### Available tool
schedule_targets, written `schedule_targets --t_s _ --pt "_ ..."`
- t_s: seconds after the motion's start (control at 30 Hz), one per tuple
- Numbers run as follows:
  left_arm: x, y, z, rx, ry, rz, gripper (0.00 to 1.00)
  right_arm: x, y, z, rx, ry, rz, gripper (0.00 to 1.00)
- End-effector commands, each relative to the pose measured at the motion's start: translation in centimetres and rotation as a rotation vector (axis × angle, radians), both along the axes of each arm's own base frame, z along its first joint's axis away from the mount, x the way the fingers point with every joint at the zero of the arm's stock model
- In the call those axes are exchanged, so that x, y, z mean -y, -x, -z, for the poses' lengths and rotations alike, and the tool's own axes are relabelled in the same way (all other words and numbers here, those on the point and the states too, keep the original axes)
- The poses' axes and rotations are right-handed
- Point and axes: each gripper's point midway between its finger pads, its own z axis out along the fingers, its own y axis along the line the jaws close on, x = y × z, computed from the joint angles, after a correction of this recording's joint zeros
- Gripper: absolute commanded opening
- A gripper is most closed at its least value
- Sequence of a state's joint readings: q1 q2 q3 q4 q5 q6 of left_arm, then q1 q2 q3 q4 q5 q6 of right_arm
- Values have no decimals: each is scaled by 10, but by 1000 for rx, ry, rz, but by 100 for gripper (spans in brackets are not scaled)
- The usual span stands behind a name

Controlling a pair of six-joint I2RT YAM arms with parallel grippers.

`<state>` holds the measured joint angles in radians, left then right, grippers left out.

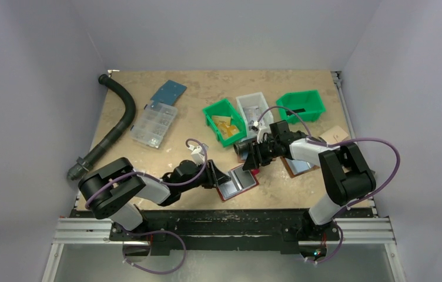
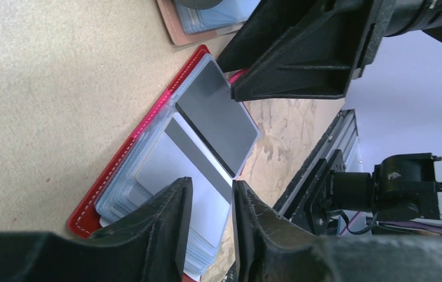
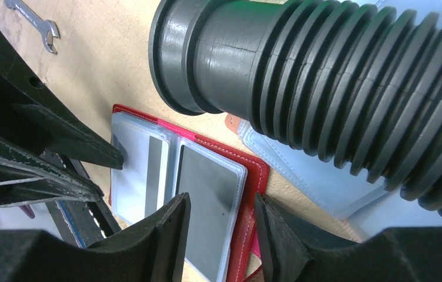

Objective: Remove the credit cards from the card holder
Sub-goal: Remove the credit card from the card holder.

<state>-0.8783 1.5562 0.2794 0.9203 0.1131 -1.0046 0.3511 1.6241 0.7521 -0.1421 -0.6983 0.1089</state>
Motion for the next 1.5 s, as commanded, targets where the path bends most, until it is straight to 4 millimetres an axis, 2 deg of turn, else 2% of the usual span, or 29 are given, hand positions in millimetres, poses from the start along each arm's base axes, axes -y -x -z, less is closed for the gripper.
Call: schedule_targets --t_s 0.0,0.17,0.43,0.67,0.8,0.93,1.13,1.47 --pt "4 -9 -1 7 -16 -28 32 -3 -7 -9 22 -20 -4 51" --pt "0 -9 14 -33 -53 -49 23 -7 -5 -16 23 -50 -22 45" --pt "-3 -10 25 -65 -88 -67 14 -11 -1 -25 21 -83 -43 38" --pt "-4 -10 25 -65 -92 -69 14 -7 -9 -22 44 -47 -17 41" --pt "-4 -10 23 -61 -91 -67 14 -6 -14 -35 108 -53 -38 46" --pt "-4 -10 22 -60 -94 -66 14 -8 -8 -43 130 -83 -72 46" --pt "-3 -11 20 -53 -99 -62 14 -10 -2 -34 69 -92 -80 42" --pt "-3 -10 19 -50 -95 -56 14 -4 -6 -12 24 -26 -25 43"
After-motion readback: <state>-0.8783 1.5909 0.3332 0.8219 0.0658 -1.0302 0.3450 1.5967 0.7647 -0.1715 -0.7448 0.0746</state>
